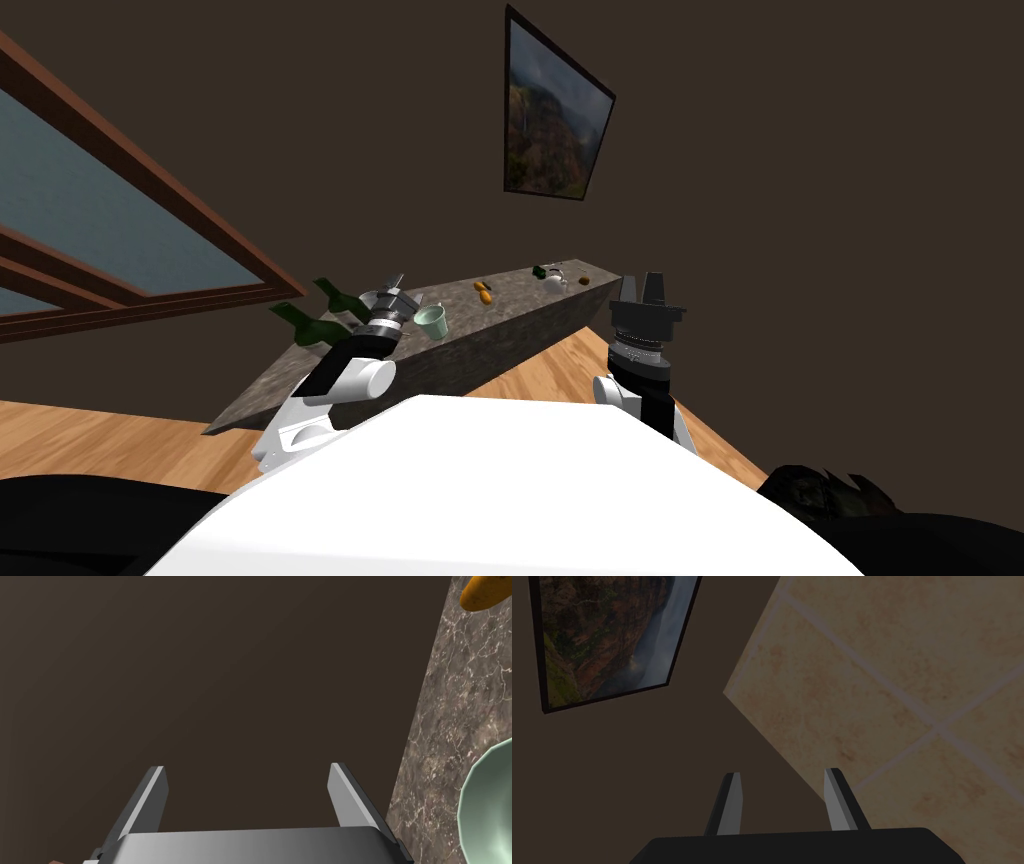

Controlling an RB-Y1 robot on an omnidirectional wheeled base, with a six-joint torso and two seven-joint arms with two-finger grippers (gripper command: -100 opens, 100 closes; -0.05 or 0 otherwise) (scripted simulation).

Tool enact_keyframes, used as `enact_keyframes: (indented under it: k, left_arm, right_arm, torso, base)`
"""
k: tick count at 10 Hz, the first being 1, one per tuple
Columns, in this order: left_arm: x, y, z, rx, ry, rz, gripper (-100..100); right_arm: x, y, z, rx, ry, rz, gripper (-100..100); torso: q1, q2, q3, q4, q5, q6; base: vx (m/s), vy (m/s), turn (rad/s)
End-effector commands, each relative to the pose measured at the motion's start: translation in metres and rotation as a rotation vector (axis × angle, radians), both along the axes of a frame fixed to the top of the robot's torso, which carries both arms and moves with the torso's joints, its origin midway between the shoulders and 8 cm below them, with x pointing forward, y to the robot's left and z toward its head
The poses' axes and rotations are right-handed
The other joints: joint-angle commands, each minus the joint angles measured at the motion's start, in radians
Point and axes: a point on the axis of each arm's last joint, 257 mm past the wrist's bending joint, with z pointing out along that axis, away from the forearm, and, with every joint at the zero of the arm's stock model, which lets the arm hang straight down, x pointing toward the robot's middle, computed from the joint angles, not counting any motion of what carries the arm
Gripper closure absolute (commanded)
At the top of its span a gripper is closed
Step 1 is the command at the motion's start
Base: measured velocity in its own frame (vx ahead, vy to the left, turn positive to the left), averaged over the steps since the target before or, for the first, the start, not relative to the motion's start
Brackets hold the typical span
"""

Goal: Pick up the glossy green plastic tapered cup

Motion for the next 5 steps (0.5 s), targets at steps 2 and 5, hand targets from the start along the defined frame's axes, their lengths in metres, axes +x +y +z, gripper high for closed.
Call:
enact_keyframes:
  k: [2,5]
  left_arm:
    - [0.004,0.002,-0.011,-0.020,0.053,-0.001,-100]
    - [0.007,0.007,-0.018,-0.051,0.106,-0.006,-100]
  right_arm:
    - [0.000,0.000,0.000,0.000,0.000,0.000,0]
    - [0.000,0.000,0.000,0.000,0.000,0.000,0]
  torso:
    - [0.000,0.000,0.000,0.000,0.000,0.000]
    - [0.000,0.000,0.000,0.000,0.000,0.000]
  base:
    - [0.021,-0.025,0.003]
    - [0.029,-0.025,0.004]
